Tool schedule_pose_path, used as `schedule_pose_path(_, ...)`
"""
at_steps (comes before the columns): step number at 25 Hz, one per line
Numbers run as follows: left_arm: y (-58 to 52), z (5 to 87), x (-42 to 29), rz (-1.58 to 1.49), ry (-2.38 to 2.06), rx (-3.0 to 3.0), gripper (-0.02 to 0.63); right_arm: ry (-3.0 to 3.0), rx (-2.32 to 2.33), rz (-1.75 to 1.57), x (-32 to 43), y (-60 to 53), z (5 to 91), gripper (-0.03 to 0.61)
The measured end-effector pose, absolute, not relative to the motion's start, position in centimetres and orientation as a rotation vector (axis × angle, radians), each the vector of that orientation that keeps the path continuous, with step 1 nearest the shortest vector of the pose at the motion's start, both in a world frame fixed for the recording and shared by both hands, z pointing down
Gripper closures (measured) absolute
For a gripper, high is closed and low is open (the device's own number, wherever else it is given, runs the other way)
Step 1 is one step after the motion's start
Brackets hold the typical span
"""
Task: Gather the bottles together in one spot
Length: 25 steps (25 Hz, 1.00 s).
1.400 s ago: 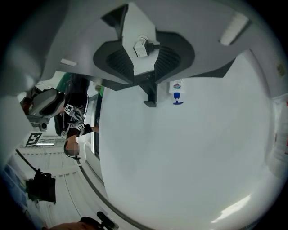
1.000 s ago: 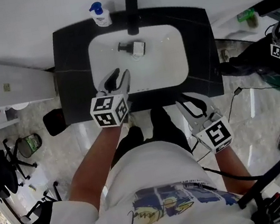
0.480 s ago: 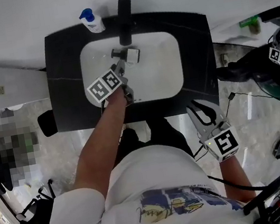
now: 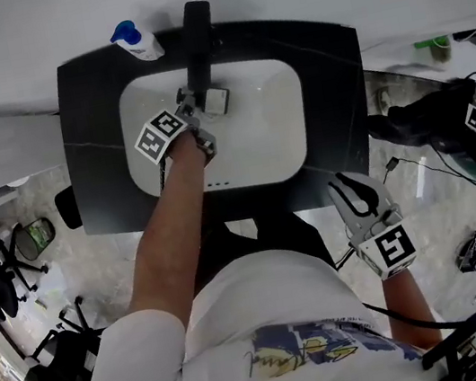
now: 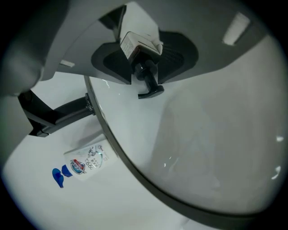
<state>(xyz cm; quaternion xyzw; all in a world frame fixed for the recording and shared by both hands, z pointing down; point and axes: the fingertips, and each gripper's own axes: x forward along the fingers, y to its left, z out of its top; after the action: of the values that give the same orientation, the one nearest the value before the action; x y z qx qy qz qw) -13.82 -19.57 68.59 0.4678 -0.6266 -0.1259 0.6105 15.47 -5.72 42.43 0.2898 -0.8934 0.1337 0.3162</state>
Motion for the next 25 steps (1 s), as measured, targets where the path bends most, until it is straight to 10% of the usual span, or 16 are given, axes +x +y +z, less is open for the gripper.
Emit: schedule_pose_path(25,-21.5,68.3,-13.9,-0.429,-1.417,1.134,0.531,-2.342,0.730,0.365,15.5,-6.9,43.4,0.503)
